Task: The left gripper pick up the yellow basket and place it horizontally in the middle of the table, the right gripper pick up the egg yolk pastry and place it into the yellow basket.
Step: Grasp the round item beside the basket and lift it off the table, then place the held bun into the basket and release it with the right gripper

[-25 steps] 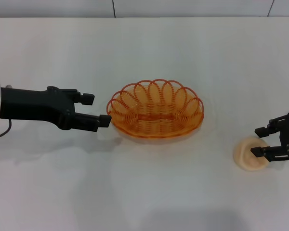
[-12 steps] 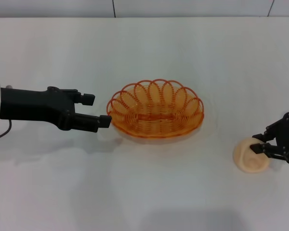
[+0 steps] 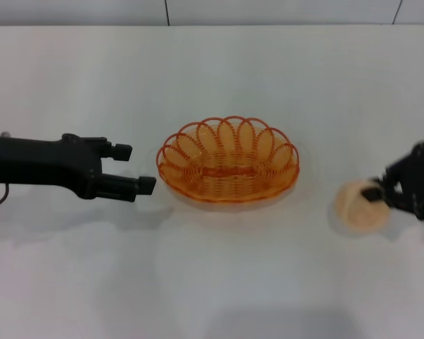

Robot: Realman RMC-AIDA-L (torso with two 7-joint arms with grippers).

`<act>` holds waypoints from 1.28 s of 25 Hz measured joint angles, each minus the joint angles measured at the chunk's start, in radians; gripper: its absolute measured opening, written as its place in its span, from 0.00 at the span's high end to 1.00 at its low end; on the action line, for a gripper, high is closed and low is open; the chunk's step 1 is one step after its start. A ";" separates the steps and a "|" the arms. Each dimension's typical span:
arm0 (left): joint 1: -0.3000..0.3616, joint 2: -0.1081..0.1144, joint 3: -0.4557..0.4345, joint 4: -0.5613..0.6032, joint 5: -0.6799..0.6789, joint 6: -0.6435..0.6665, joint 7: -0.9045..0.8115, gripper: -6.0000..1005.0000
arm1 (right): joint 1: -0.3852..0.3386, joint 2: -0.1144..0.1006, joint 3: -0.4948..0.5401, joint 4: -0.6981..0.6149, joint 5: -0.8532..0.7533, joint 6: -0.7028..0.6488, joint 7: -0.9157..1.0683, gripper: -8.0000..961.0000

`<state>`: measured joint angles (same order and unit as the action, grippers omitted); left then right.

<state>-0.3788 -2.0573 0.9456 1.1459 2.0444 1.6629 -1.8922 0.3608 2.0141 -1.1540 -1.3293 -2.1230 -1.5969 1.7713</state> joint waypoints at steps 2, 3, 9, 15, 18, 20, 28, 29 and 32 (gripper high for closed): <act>0.007 0.001 -0.001 0.000 0.000 0.003 0.011 0.11 | -0.002 0.000 -0.003 -0.049 0.039 -0.004 0.029 0.90; 0.010 0.001 -0.001 0.000 0.002 0.004 0.016 0.11 | -0.002 0.000 -0.008 -0.068 0.055 -0.004 0.038 0.91; 0.022 0.002 -0.001 -0.007 0.001 0.005 0.052 0.11 | 0.050 0.001 -0.122 -0.088 0.086 0.101 0.087 0.95; 0.024 -0.001 -0.001 -0.007 0.001 0.006 0.063 0.11 | 0.134 0.003 -0.293 -0.006 0.083 0.310 0.096 0.95; 0.024 0.000 -0.002 -0.008 0.000 0.005 0.067 0.11 | 0.174 0.006 -0.354 0.046 0.086 0.388 0.097 0.95; 0.024 0.000 -0.002 -0.008 0.000 0.004 0.067 0.11 | 0.197 0.009 -0.389 0.077 0.092 0.436 0.097 0.95; 0.025 -0.005 -0.025 -0.008 0.000 0.005 0.083 0.11 | 0.230 0.010 -0.459 0.133 0.123 0.546 0.097 0.96; 0.025 -0.005 -0.027 -0.009 0.000 0.006 0.085 0.11 | 0.232 0.010 -0.464 0.134 0.124 0.552 0.097 0.94; 0.025 -0.005 -0.028 -0.009 0.000 0.006 0.089 0.11 | 0.235 0.011 -0.474 0.135 0.125 0.555 0.096 0.91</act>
<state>-0.3542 -2.0619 0.9181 1.1367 2.0447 1.6690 -1.8037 0.5954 2.0250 -1.6278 -1.1945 -1.9981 -1.0421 1.8668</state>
